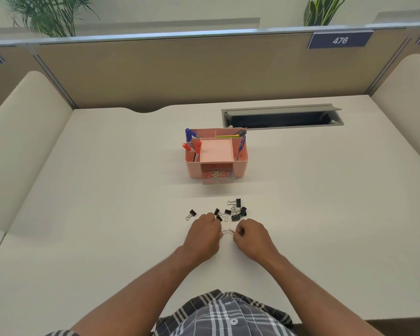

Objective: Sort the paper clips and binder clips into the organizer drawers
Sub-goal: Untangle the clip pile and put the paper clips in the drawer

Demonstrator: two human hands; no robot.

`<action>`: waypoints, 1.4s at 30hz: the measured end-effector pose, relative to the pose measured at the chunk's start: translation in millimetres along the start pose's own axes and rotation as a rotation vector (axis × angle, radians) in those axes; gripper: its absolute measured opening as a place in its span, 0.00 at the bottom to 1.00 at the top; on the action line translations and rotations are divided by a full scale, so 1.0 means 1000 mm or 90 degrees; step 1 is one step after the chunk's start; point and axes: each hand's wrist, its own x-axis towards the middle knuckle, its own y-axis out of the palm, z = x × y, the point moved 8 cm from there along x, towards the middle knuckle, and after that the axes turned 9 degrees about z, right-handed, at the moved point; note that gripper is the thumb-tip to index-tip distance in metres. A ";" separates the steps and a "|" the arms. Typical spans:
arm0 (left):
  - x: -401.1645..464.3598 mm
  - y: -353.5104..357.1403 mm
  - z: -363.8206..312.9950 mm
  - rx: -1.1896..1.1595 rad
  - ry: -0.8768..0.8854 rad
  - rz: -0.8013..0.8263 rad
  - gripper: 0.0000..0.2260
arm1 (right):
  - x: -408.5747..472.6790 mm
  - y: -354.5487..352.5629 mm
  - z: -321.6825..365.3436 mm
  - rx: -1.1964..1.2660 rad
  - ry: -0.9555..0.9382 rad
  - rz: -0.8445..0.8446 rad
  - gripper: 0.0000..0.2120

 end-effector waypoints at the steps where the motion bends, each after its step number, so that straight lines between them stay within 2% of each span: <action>1: 0.000 0.000 -0.001 -0.001 0.004 0.001 0.06 | 0.000 0.000 0.000 0.002 0.002 0.001 0.05; 9: -0.002 0.008 -0.002 -0.043 0.020 0.008 0.03 | 0.004 -0.006 -0.001 0.032 0.021 0.001 0.05; 13: -0.006 0.005 0.000 -0.140 0.013 -0.009 0.03 | 0.007 -0.013 0.003 0.064 0.021 -0.007 0.05; 16: -0.005 -0.018 0.012 -0.257 -0.035 -0.092 0.04 | 0.011 -0.030 0.014 0.100 0.003 -0.043 0.05; 21: 0.020 -0.086 0.039 -0.365 -0.098 -0.250 0.05 | 0.033 -0.081 0.054 0.128 -0.056 -0.134 0.07; 24: 0.042 -0.120 0.044 -0.353 -0.087 -0.279 0.05 | 0.052 -0.104 0.083 0.097 -0.101 -0.165 0.06; 28: 0.062 -0.132 0.046 -0.341 -0.095 -0.262 0.04 | 0.068 -0.117 0.106 0.046 -0.122 -0.169 0.07; 33: 0.037 -0.117 0.043 -0.309 -0.067 -0.320 0.07 | 0.058 -0.111 0.079 0.102 -0.112 -0.178 0.08; 35: 0.023 -0.092 0.037 -0.273 -0.043 -0.297 0.07 | 0.053 -0.098 0.051 0.077 -0.067 -0.169 0.08; 38: 0.010 -0.044 0.022 -0.205 0.010 -0.191 0.10 | 0.047 -0.061 0.015 -0.018 0.008 -0.093 0.10; 42: 0.002 -0.010 0.014 -0.149 0.004 -0.123 0.09 | 0.028 -0.016 0.004 -0.059 -0.042 -0.047 0.13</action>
